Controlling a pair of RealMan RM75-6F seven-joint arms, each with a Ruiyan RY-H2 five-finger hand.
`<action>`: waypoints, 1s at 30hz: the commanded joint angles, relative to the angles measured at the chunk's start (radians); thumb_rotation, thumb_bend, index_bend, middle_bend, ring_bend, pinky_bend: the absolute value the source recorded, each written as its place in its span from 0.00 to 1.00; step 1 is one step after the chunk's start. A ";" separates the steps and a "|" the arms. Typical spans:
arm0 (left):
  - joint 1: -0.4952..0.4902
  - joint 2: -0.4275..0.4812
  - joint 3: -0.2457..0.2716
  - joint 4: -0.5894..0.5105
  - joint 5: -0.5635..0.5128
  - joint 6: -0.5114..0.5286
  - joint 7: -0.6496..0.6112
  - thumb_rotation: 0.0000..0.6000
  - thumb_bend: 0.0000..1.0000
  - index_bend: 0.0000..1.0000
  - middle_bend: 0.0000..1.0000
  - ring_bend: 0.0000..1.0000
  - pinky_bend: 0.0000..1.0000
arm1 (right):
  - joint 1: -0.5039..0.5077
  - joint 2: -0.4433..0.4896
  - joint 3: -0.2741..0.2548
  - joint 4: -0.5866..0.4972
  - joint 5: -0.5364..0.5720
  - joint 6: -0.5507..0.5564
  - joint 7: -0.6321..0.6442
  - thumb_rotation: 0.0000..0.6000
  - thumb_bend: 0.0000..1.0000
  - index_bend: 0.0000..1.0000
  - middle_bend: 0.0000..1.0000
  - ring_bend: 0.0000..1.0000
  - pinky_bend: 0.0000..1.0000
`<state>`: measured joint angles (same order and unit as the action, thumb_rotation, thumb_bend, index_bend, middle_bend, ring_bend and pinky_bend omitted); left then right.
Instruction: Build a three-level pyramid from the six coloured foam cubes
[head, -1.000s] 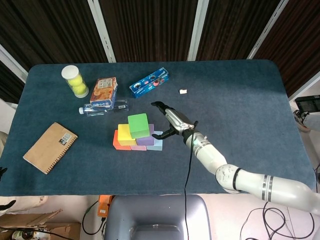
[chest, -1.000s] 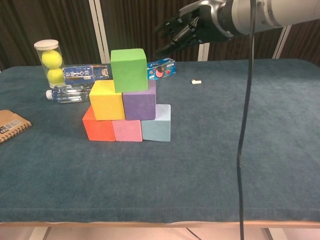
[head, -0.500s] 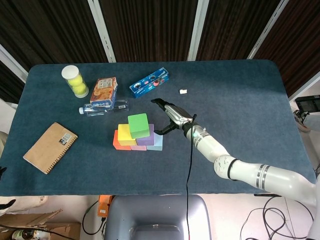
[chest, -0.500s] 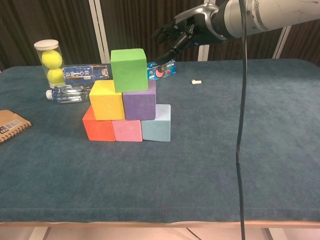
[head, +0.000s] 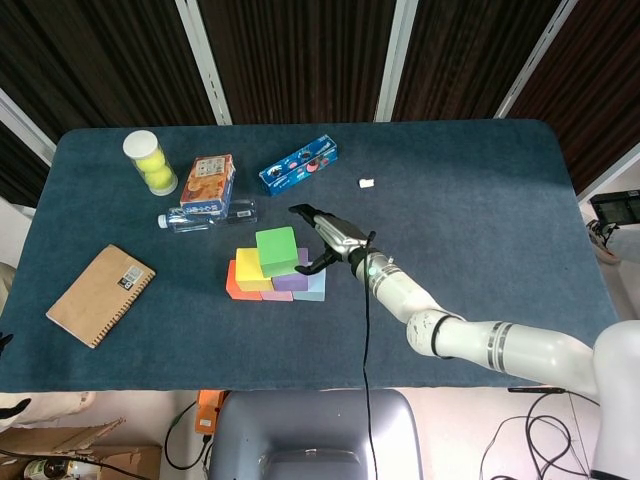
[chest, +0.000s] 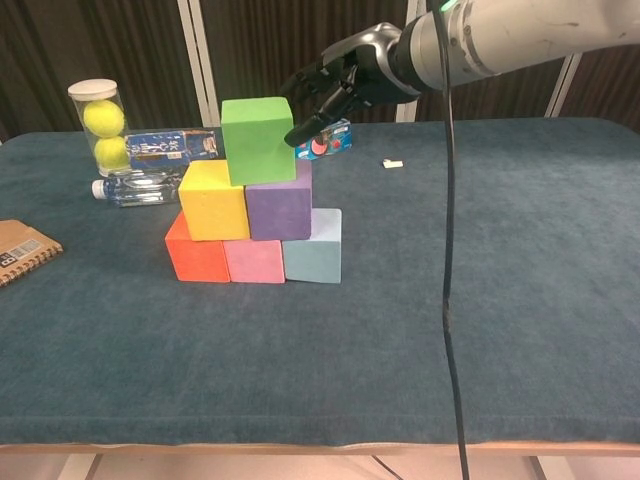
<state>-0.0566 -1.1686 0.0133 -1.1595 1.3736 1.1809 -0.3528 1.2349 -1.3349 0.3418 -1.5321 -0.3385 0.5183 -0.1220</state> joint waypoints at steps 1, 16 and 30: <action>-0.001 0.002 0.000 0.000 0.000 -0.003 -0.002 1.00 0.18 0.07 0.02 0.00 0.10 | 0.011 0.001 -0.014 -0.003 0.007 0.015 0.011 1.00 0.16 0.09 0.00 0.00 0.00; 0.000 0.012 -0.001 -0.019 0.002 0.006 0.018 1.00 0.18 0.07 0.02 0.00 0.10 | 0.065 -0.053 -0.047 0.033 0.018 0.062 0.052 1.00 0.16 0.22 0.00 0.00 0.00; 0.001 0.011 0.002 -0.016 0.005 0.002 0.013 1.00 0.21 0.07 0.02 0.00 0.10 | 0.073 -0.082 -0.044 0.028 0.054 0.169 0.042 1.00 0.16 0.52 0.00 0.00 0.00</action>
<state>-0.0560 -1.1574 0.0154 -1.1752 1.3785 1.1828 -0.3399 1.3076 -1.4187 0.2962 -1.4988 -0.2875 0.6813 -0.0757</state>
